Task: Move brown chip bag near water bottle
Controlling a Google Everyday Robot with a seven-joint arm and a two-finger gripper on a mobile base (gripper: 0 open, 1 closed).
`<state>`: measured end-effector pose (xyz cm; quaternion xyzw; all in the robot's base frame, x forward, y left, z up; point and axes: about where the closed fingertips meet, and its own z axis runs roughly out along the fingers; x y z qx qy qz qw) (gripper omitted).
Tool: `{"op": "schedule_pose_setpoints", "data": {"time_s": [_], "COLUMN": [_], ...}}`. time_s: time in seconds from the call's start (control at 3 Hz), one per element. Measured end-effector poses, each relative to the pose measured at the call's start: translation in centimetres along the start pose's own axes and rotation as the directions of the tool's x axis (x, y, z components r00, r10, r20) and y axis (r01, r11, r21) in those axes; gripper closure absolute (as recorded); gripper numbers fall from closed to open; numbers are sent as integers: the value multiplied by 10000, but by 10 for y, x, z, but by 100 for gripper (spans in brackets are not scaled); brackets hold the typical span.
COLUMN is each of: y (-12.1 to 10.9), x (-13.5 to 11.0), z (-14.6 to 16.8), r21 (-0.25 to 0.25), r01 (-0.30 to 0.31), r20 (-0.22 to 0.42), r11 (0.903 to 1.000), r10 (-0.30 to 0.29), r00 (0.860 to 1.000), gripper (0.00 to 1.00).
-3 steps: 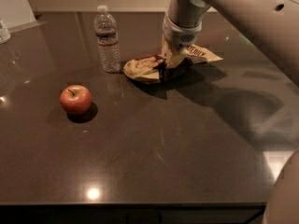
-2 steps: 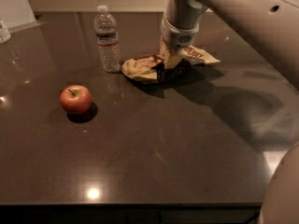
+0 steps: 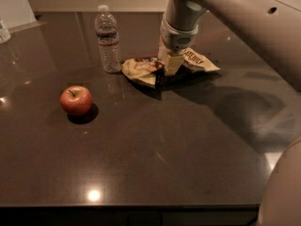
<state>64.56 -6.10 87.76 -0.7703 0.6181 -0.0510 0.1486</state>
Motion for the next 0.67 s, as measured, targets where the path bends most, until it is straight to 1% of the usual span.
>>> {"op": "schedule_pose_setpoints", "data": {"time_s": [0.33, 0.67], "y": [0, 0], "x": [-1, -1], "z": [2, 2], "r21": [-15, -16], "r01": [12, 12], "r20": [3, 3], "r11": [10000, 10000], "r10": [-12, -12], "r00": [10000, 10000], "gripper": [0, 0]}}
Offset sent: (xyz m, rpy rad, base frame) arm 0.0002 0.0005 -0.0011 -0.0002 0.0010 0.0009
